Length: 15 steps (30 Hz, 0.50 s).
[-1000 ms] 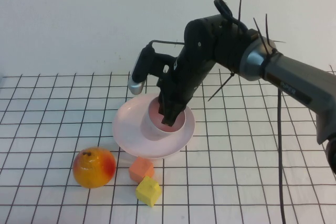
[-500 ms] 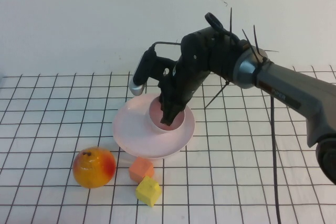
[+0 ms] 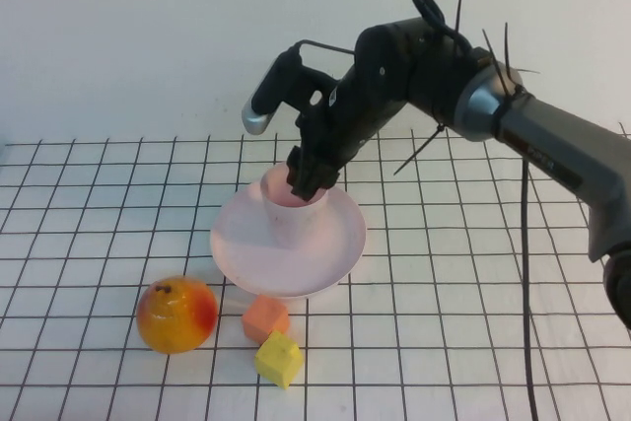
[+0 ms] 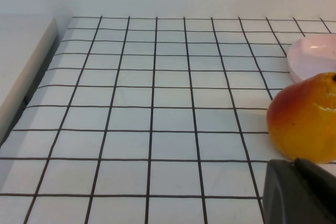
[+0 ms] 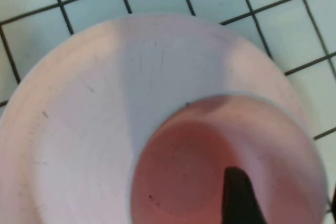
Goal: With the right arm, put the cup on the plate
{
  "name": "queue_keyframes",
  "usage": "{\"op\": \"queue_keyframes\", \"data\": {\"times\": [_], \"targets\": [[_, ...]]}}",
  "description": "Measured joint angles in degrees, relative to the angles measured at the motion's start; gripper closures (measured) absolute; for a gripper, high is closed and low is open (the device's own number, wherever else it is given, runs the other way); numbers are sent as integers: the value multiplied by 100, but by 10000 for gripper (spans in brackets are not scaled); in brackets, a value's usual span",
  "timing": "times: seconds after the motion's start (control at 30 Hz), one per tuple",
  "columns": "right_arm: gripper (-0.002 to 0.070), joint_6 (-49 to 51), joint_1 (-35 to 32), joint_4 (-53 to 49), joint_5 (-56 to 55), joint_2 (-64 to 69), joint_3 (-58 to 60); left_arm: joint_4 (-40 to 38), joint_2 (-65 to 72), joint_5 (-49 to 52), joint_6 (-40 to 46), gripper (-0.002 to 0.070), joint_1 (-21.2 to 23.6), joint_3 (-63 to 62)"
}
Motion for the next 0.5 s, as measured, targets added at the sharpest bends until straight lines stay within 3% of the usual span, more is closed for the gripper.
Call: {"op": "queue_keyframes", "data": {"times": [0.23,0.5], "targets": [[346,-10,-13,-695,471,-820,-193,0,0,0,0,678,0,0],[629,173,-27,-1742,1520,-2629,-253,0,0,0,30,678,0,0]]}}
